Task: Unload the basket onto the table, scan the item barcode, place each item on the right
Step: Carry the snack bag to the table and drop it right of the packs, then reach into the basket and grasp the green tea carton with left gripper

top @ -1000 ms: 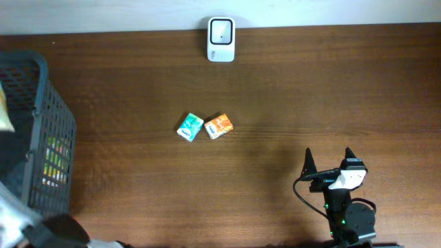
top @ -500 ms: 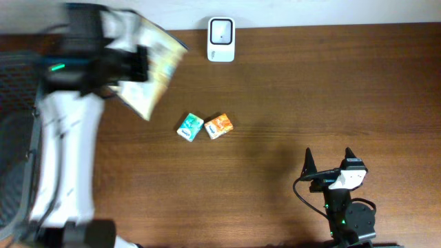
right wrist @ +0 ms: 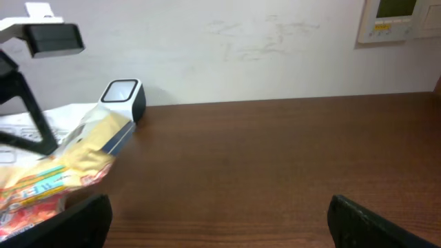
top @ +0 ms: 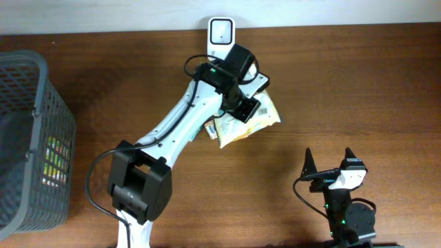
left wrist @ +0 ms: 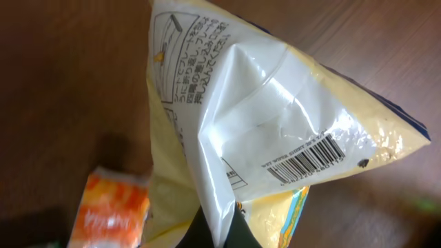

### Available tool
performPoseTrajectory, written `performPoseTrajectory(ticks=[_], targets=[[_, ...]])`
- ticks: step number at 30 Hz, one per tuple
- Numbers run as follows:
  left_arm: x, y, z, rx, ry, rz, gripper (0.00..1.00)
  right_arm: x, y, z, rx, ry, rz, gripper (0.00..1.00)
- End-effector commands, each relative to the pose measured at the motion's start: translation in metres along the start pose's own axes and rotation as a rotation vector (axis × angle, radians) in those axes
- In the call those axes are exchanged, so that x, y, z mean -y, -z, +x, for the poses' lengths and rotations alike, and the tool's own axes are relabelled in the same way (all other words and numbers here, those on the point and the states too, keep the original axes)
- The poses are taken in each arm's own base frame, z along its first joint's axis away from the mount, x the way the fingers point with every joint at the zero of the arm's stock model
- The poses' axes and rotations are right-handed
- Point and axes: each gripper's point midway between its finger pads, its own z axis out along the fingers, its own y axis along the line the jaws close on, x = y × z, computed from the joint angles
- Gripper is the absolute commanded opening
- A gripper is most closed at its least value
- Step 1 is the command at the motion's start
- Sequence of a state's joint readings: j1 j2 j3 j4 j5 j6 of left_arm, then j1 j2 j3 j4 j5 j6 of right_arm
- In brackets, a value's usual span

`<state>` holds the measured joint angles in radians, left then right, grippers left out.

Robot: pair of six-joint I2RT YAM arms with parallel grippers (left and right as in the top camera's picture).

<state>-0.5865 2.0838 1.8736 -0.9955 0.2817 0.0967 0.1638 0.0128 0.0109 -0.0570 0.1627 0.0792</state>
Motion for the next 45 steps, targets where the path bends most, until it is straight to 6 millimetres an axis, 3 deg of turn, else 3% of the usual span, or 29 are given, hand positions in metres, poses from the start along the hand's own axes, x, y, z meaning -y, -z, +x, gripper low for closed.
performPoseTrajectory(ticks=[1,3,5,6,7,10,12,14,15,18,20,21,22,25,27,29,33,37,39,42,45], targets=[[0.008,0.004,-0.022,0.088,0.032,0.022,0.04,0.002,0.0,0.003,-0.007,-0.006,0.007,0.99],[0.012,0.005,-0.031,0.125,0.035,0.051,0.1,0.002,0.0,0.003,-0.007,-0.006,0.007,0.99],[0.018,0.007,-0.038,0.154,0.025,0.09,0.52,0.002,0.0,0.003,-0.007,-0.006,0.007,0.99],[0.02,0.006,-0.039,0.158,0.021,0.095,0.61,0.002,0.0,0.003,-0.007,-0.007,0.007,0.99],[0.021,0.006,-0.04,0.16,0.018,0.096,0.64,0.002,0.0,0.003,-0.007,-0.006,0.007,0.99],[0.018,0.012,-0.047,0.188,0.014,0.087,0.6,0.002,0.0,0.003,-0.007,-0.006,0.007,0.99],[0.006,0.027,-0.058,0.228,0.025,0.066,0.54,0.002,0.0,0.003,-0.007,-0.006,0.007,0.99],[-0.02,0.065,-0.072,0.306,0.056,0.029,0.48,0.002,0.0,0.003,-0.007,-0.006,0.007,0.99],[-0.048,0.101,-0.078,0.366,0.095,-0.019,0.41,0.002,0.0,0.003,-0.007,-0.006,0.007,0.99],[-0.102,0.165,-0.066,0.425,0.203,-0.176,0.37,0.002,0.0,0.003,-0.007,-0.006,0.007,0.99],[-0.149,0.224,-0.036,0.456,0.348,-0.356,0.39,0.002,0.0,0.003,-0.007,-0.006,0.007,0.99],[-0.177,0.271,-0.005,0.481,0.457,-0.493,0.41,0.002,0.0,0.003,-0.007,-0.006,0.007,0.99],[-0.19,0.294,0.013,0.498,0.534,-0.553,0.42,0.002,0.0,0.003,-0.007,-0.006,0.007,0.99],[-0.231,0.376,0.101,0.583,0.872,-0.72,0.47,0.002,0.0,0.003,-0.007,-0.006,0.007,0.99],[-0.25,0.406,0.147,0.608,1.021,-0.787,0.49,0.002,0.0,0.003,-0.007,-0.006,0.007,0.99],[-0.273,0.428,0.212,0.59,1.218,-0.86,0.5,0.002,0.0,0.003,-0.007,-0.006,0.007,0.99],[-0.298,0.422,0.299,0.513,1.471,-0.906,0.51,0.002,0.0,0.003,-0.007,-0.006,0.007,0.99],[-0.318,0.389,0.357,0.348,1.473,-0.907,0.54,0.002,0.0,0.003,-0.007,-0.006,0.007,0.99],[-0.325,0.362,0.369,0.271,1.407,-0.855,0.54,0.002,0.0,0.003,-0.007,-0.006,0.007,0.99],[-0.338,0.319,0.362,0.235,1.202,-0.715,0.62,0.002,0.0,0.003,-0.007,-0.006,0.007,0.99],[-0.345,0.288,0.378,0.162,1.134,-0.657,0.64,0.002,0.0,0.003,-0.007,-0.006,0.007,0.99]])
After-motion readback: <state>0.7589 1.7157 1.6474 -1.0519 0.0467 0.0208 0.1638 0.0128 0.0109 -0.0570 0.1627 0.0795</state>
